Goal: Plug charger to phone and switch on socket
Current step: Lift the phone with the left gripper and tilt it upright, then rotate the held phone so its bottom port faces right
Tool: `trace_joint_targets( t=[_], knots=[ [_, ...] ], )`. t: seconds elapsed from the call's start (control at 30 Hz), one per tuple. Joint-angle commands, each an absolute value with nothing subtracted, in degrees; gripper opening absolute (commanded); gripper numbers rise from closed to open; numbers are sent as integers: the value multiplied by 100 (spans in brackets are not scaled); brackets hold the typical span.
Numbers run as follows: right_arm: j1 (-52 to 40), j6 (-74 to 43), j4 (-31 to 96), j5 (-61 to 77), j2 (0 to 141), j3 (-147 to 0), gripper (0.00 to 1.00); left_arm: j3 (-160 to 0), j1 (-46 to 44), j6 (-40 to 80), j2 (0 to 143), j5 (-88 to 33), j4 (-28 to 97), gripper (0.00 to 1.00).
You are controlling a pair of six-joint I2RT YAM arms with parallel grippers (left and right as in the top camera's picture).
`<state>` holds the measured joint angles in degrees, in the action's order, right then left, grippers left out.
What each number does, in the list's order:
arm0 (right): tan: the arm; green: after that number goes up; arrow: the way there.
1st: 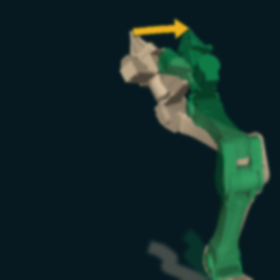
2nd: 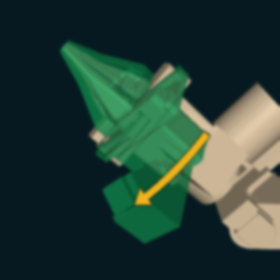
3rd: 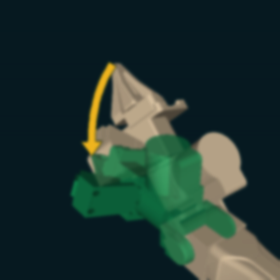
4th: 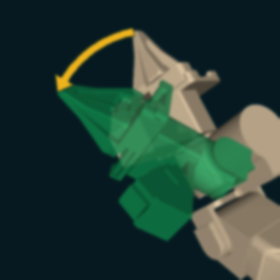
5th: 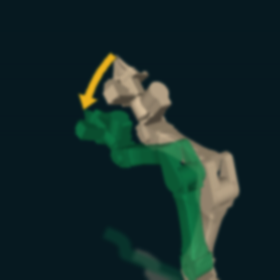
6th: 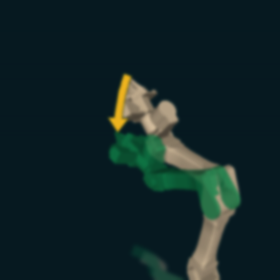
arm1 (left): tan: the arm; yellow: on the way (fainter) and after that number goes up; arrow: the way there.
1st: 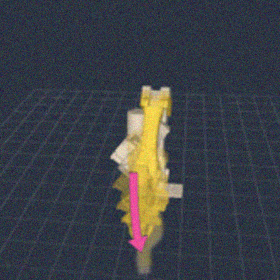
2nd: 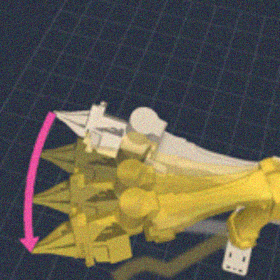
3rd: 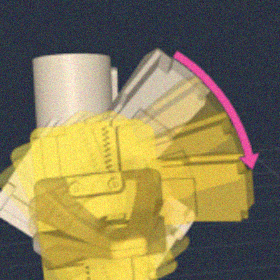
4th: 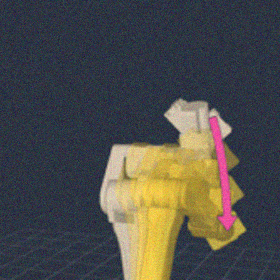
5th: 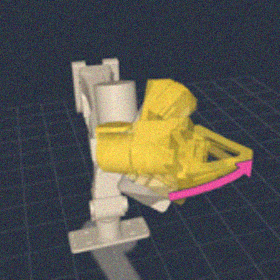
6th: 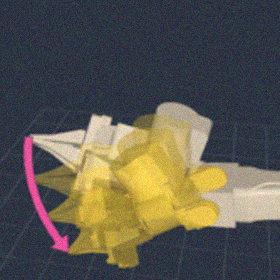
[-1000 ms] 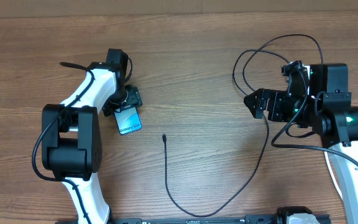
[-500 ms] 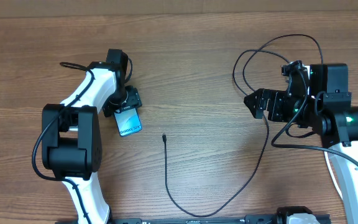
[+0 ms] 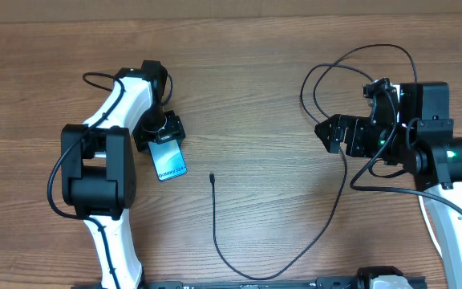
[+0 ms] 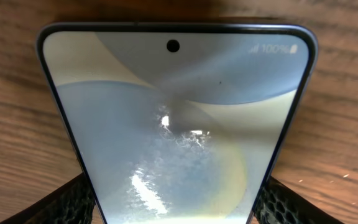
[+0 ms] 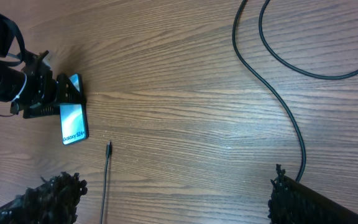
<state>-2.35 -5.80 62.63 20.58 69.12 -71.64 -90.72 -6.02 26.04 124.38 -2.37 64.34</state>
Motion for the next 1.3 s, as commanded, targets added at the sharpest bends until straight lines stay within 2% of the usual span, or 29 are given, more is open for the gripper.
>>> trace_joint_targets(
  t=[0.0,0.47,0.87,1.07,1.27],
  knots=[
    [-261,-569,6252,2045,6925,-7275,100,-9487,-635,2679,12536,-303,6591,68],
    [-261,-569,6248,2045,6925,-7275,100,-10309,-635,2576,12534,-493,7085,67],
    [-261,-593,6235,2069,6925,-7275,100,-10342,-635,2611,12534,-2099,7039,64],
    [-261,-596,6230,2071,6925,-7275,100,-10342,-635,3159,12534,-2567,7015,63],
    [-261,-770,6191,2075,6925,-7275,100,-10342,-635,3769,12534,-3159,7006,57]
  ],
)
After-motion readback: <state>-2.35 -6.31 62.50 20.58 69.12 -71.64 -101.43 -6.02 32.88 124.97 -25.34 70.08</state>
